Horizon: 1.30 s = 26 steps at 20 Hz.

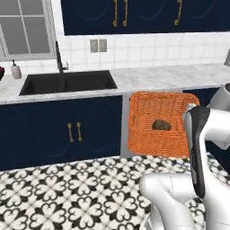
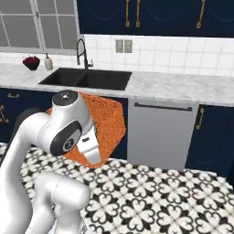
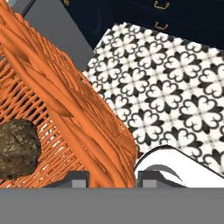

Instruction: Open the cabinet, pick up the bread from the cabinet and place it in the basket. Then move the basket to the dining counter.

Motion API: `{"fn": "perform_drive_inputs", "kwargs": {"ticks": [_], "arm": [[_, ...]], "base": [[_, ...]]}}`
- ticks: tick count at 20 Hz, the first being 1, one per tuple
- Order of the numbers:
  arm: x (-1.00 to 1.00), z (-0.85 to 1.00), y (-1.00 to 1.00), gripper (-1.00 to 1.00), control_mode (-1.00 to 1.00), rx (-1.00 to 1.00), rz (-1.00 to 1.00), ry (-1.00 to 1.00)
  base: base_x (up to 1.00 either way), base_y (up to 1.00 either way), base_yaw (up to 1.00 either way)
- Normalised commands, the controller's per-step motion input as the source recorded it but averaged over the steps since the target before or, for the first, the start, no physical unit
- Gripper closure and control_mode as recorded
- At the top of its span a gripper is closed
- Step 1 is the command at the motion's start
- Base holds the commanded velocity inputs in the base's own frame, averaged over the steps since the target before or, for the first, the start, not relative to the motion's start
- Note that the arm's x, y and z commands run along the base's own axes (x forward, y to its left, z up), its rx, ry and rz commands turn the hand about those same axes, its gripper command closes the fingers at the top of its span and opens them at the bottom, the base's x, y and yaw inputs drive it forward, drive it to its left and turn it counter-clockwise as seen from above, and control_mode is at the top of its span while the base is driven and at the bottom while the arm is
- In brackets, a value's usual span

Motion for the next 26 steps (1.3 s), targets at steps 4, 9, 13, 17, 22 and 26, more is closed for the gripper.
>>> {"fn": "perform_drive_inputs", "kwargs": {"ticks": [4, 9, 13, 17, 22, 26], "arm": [[0.0, 0.0, 0.0, 1.0, 1.0, 0.0, 0.0, 0.0], [0.0, 0.0, 0.0, 1.0, 1.0, 0.0, 0.0, 0.0], [0.0, 0.0, 0.0, 1.0, 1.0, 0.0, 0.0, 0.0], [0.0, 0.0, 0.0, 1.0, 1.0, 0.0, 0.0, 0.0], [0.0, 0.0, 0.0, 1.0, 1.0, 0.0, 0.0, 0.0], [0.0, 0.0, 0.0, 1.0, 1.0, 0.0, 0.0, 0.0]], "base": [[0.0, 0.0, 1.0], [0.0, 0.0, 1.0], [0.0, 0.0, 1.0], [0.07, -0.08, 0.97], [0.5, -0.19, 0.78], [0.49, 0.38, 0.43]]}}
